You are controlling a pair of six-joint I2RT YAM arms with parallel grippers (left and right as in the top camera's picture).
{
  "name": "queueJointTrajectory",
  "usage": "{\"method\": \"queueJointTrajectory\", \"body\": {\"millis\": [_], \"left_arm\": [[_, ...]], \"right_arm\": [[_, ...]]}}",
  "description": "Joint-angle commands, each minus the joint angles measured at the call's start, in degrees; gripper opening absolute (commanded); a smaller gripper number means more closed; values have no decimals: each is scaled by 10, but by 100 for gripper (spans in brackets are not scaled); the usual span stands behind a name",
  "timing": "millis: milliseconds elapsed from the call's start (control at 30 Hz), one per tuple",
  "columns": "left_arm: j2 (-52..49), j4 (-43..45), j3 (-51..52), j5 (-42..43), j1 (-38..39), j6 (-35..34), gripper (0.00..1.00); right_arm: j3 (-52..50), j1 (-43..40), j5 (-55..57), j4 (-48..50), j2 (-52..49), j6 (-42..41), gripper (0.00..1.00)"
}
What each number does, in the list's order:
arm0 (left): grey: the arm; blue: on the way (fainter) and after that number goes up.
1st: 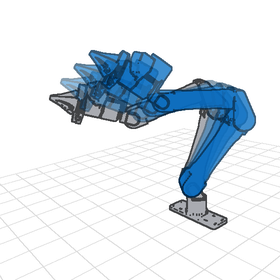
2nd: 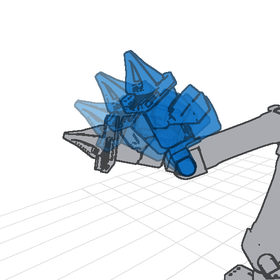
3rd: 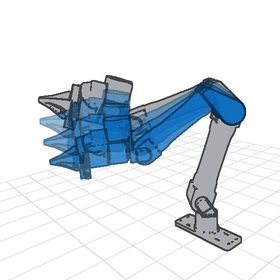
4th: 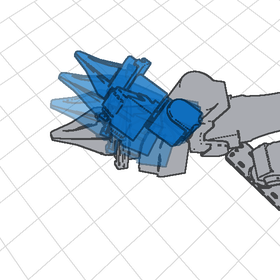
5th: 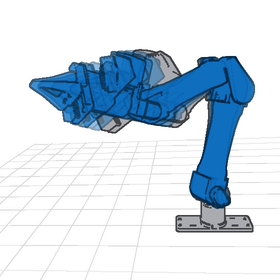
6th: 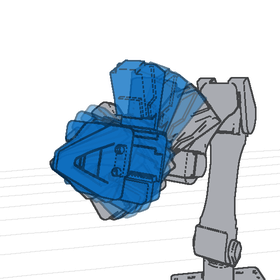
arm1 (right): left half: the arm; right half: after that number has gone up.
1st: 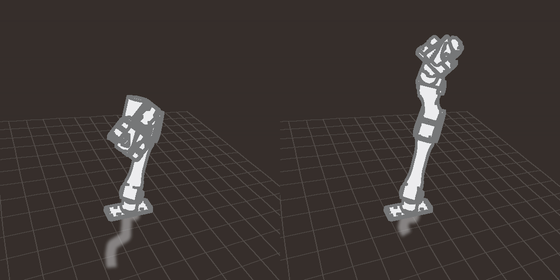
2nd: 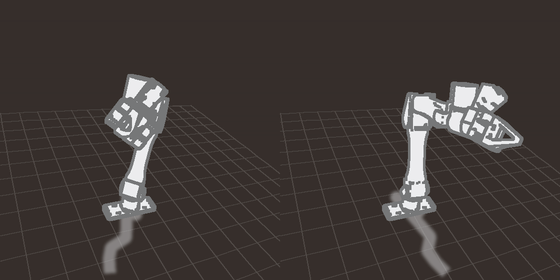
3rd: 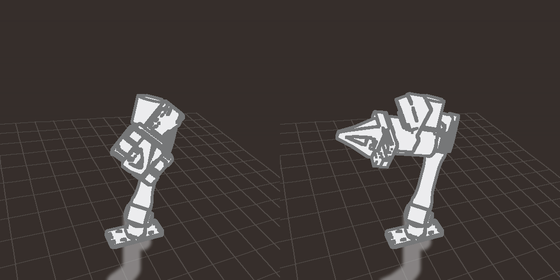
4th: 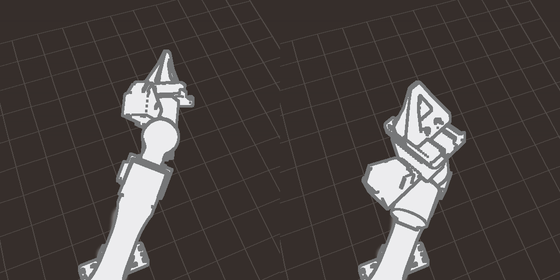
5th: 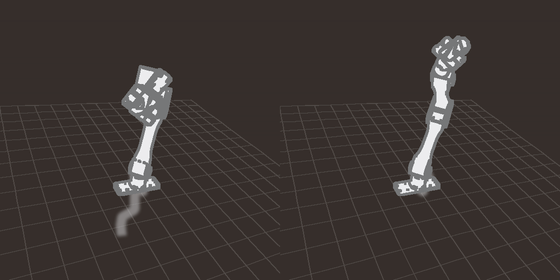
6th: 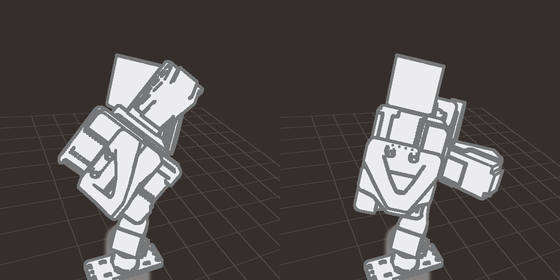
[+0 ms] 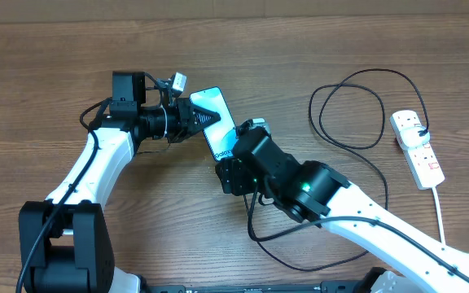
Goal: Plug charger to phone and switch on socket
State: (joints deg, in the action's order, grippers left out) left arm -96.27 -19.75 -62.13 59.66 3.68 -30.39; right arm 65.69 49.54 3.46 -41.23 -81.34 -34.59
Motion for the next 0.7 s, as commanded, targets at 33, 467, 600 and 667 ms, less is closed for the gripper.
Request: {"method": "queueJointTrajectory", "body": {"millis": [33, 467, 600, 667], "left_arm": [[-1, 3, 2, 14, 0, -9, 4], [-1, 3, 2, 35, 0, -10, 4], [-1, 3, 2, 45, 0, -9, 4], [-1, 3, 2, 46, 0, -10, 4]], "right_arm": [[18, 0, -1, -12, -28, 10, 55], [17, 0, 0, -19, -46, 19, 28], [7, 0, 3, -14, -47, 18, 25], [1, 0, 3, -13, -47, 18, 21]]}}
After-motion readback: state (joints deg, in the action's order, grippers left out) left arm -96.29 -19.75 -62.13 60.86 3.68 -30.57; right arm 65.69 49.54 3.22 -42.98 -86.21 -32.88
